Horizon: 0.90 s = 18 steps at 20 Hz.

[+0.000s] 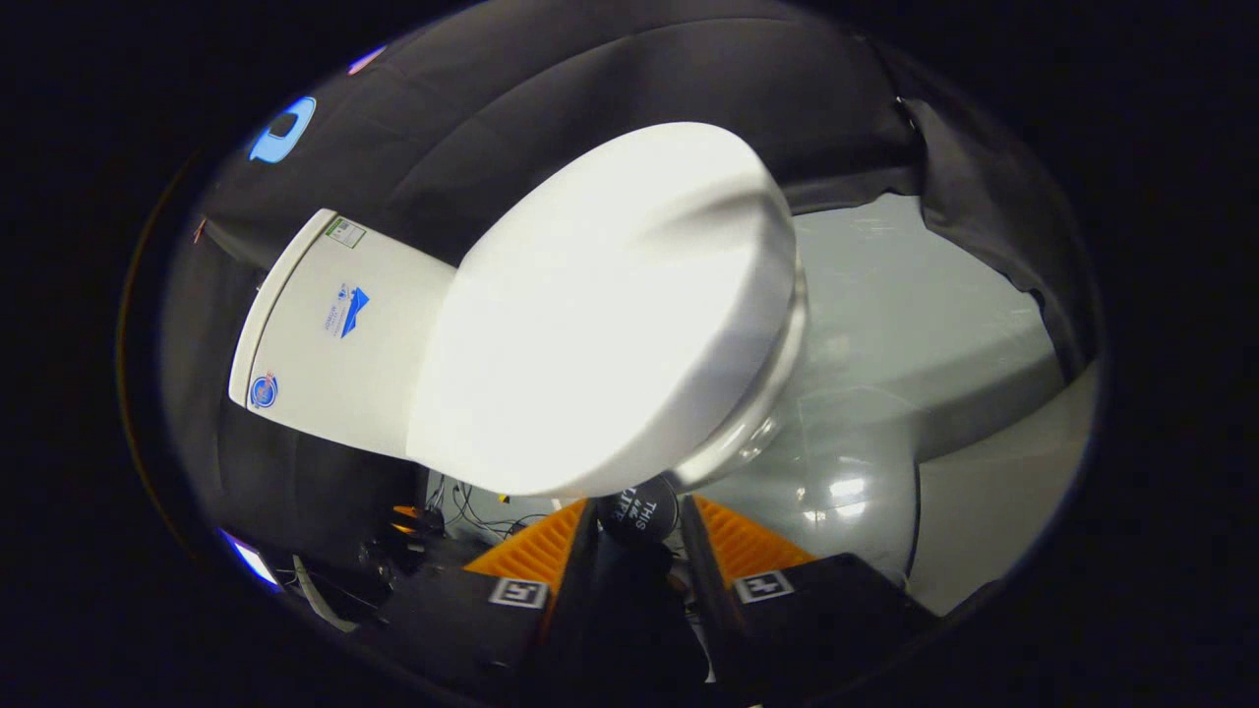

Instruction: Open the toilet lid.

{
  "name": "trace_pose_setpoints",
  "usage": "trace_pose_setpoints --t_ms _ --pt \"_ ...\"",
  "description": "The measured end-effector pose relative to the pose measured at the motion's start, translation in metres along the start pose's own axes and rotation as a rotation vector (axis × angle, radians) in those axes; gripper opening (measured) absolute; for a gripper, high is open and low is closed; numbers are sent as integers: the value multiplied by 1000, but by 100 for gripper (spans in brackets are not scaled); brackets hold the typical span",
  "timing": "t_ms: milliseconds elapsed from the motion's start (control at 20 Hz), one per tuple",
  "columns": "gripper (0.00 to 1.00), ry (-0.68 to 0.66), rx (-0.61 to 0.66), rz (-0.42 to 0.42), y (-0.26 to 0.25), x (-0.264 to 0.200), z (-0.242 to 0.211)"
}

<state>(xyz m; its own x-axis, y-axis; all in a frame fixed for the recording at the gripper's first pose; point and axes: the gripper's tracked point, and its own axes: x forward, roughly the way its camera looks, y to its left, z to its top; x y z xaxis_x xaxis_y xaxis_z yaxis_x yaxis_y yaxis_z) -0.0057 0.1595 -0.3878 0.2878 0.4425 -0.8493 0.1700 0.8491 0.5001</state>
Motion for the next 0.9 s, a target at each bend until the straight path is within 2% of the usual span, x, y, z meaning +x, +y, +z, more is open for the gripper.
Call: trace_pose_setpoints --t_ms 100,150,200,250,500,600,650,700,800,900 --pt "48 2 -76 -7 0 6 -1" --pt "49 -8 -111 -13 -2 5 1" --pt "45 -20 -108 -1 0 1 5" --pt "41 -23 -94 23 1 4 4" --pt "41 -20 20 129 3 6 0" --pt "41 -15 74 154 2 7 1" --pt "41 -36 176 178 -2 6 3" --pt "16 -19 245 192 4 4 8" --pt "16 -11 249 222 5 1 2" --pt "16 -11 203 211 6 -3 3"
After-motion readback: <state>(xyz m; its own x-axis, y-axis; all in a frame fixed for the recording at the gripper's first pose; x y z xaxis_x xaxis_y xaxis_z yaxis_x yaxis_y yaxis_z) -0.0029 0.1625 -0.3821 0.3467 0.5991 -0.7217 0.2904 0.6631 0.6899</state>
